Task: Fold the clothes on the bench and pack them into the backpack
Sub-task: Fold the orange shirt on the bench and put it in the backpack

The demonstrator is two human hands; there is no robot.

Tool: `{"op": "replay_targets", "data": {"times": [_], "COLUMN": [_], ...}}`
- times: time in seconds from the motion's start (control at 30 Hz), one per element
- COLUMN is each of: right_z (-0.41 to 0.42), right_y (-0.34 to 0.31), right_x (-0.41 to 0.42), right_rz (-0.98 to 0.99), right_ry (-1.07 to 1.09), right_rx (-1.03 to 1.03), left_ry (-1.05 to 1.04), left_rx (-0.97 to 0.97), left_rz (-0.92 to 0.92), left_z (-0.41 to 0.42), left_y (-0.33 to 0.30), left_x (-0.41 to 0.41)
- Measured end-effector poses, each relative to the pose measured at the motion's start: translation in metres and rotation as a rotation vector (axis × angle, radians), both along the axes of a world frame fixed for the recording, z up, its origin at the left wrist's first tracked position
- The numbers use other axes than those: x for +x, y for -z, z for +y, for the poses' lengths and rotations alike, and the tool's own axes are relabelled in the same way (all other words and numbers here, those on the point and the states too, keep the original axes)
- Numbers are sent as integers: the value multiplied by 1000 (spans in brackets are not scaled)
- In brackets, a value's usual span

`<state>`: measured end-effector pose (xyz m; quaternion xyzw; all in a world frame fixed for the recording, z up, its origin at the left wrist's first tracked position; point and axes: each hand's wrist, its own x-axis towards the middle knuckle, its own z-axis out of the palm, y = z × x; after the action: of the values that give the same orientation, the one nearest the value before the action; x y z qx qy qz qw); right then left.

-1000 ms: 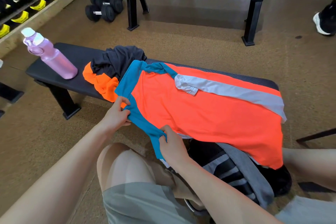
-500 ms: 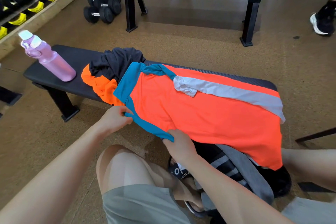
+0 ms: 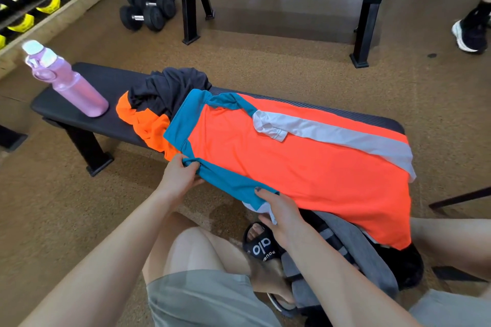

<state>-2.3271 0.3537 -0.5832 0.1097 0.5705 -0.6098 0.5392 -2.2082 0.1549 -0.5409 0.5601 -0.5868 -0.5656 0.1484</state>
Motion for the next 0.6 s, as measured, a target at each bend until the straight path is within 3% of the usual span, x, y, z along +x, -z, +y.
{"op": "replay_targets", "data": {"times": [0.2, 0.33, 0.6], "right_z": [3, 3, -2], "right_y": [-1, -5, -13], "right_x": [11, 10, 18], "right_rz": [71, -14, 92], "right_ry": [99, 236, 274], "right_rx": [115, 11, 108], "left_ry": [-58, 29, 142], "left_rx": [-141, -158, -219], "left_rz": [-34, -56, -149], "left_z": [4, 6, 2], "left_y": [-6, -10, -4], "left_x": [-4, -5, -8]}}
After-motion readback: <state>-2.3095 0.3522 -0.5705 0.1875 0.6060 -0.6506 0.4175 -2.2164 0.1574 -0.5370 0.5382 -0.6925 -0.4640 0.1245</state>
